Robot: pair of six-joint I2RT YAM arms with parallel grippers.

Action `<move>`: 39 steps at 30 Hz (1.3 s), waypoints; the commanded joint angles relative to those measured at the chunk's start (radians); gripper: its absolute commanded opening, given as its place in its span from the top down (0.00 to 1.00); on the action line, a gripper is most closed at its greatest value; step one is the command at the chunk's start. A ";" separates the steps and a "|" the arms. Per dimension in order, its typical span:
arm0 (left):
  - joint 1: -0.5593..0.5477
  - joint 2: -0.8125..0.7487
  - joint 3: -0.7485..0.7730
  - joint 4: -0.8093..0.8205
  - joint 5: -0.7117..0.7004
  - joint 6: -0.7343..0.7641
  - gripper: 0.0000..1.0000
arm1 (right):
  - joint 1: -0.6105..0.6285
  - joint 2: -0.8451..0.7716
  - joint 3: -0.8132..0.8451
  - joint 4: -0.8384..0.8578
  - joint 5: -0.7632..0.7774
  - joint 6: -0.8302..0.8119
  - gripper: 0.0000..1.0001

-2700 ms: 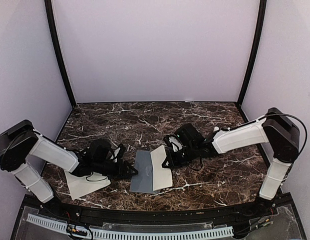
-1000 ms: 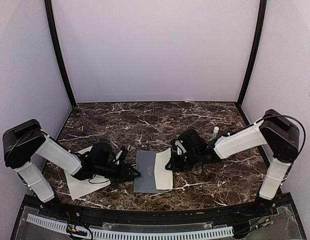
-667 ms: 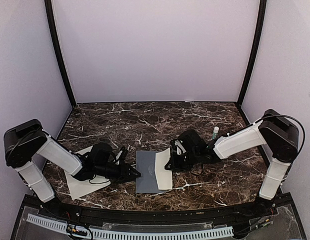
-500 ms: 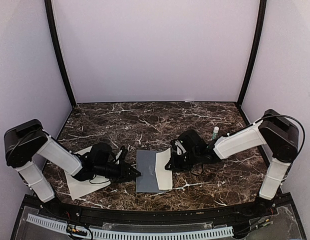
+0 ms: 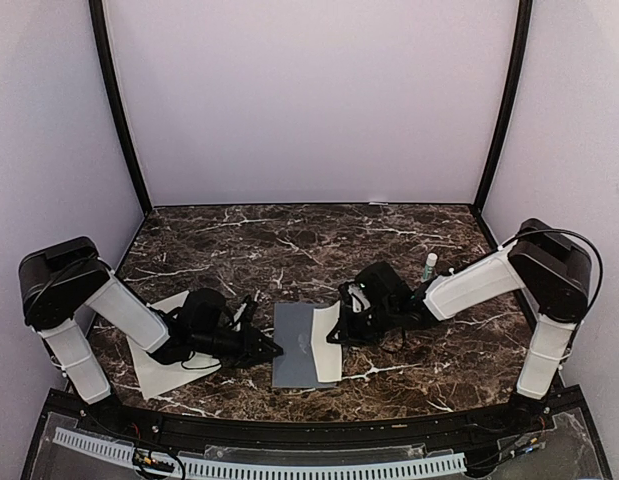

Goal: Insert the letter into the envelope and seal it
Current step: Place the letter in the envelope.

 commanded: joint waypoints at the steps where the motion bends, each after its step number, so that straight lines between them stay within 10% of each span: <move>1: -0.006 0.018 0.011 0.013 0.013 0.009 0.79 | 0.001 0.022 0.013 0.033 -0.055 -0.010 1.00; 25: -0.008 0.013 0.035 -0.040 0.007 0.043 0.86 | 0.030 0.029 0.119 -0.089 -0.002 -0.083 0.99; 39: -0.008 -0.068 0.031 -0.128 -0.045 0.094 0.72 | 0.030 -0.089 0.134 -0.261 0.131 -0.139 0.64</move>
